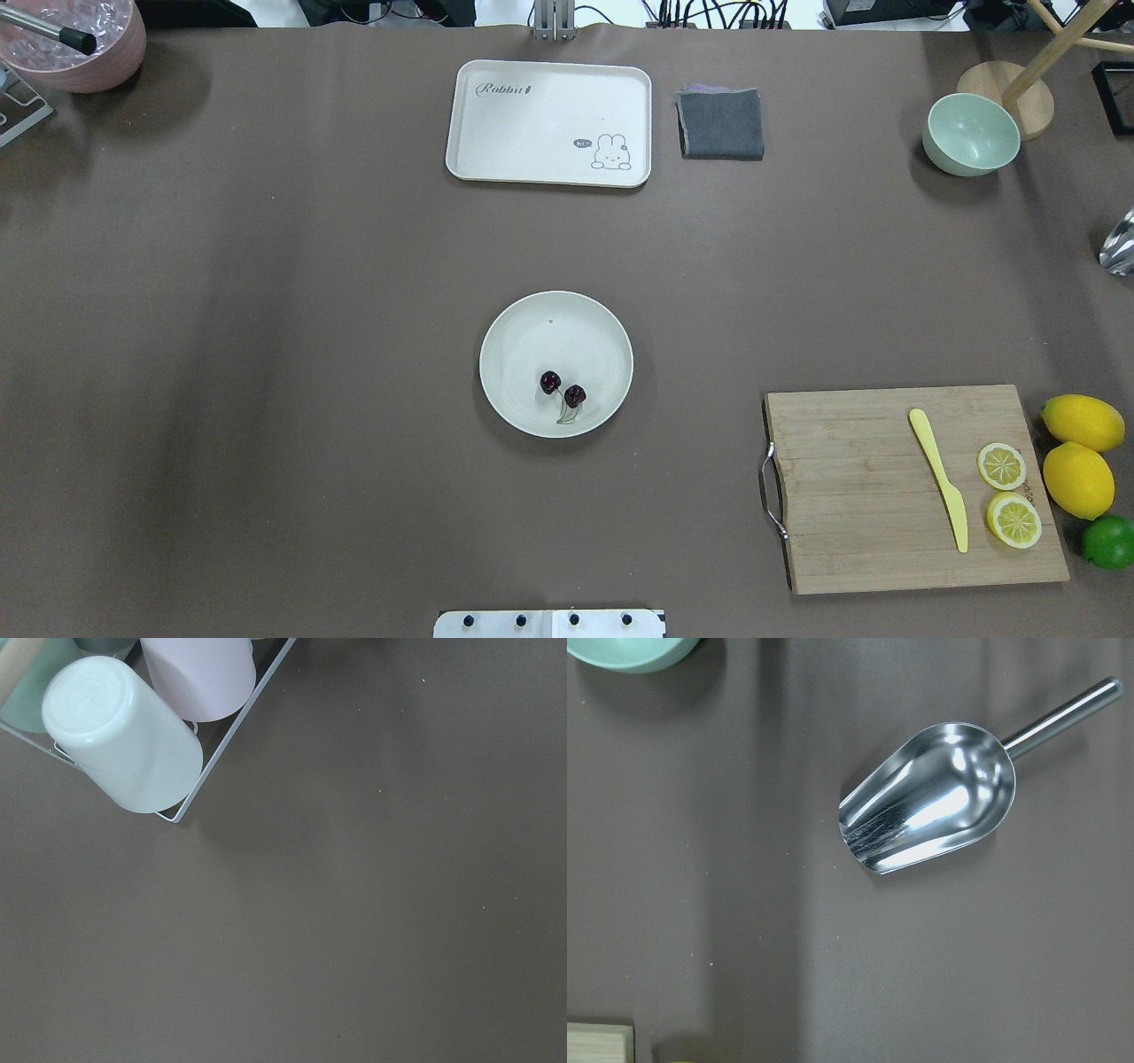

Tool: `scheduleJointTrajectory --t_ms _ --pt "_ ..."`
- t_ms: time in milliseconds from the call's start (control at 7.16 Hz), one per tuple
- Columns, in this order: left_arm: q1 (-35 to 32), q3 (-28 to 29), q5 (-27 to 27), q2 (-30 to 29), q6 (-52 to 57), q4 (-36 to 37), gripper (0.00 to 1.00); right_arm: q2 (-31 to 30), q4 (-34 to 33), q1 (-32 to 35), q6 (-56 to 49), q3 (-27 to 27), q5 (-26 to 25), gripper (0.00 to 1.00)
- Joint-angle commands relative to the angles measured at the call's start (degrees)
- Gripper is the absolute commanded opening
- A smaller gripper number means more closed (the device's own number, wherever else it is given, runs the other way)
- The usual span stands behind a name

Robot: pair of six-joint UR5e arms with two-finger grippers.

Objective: Place red cherry on plate

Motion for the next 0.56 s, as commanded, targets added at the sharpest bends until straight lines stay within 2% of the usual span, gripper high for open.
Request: scheduleJointTrajectory --t_ms 0,419 --pt "0.0 -0.04 0.1 -0.09 0.06 -0.38 0.98 0.2 -0.76 0.02 0.27 0.8 -0.04 1.0" --pt "-0.09 0.05 0.1 0.09 0.06 -1.17 0.98 -0.15 -0.41 0.02 0.27 0.63 -0.13 1.0"
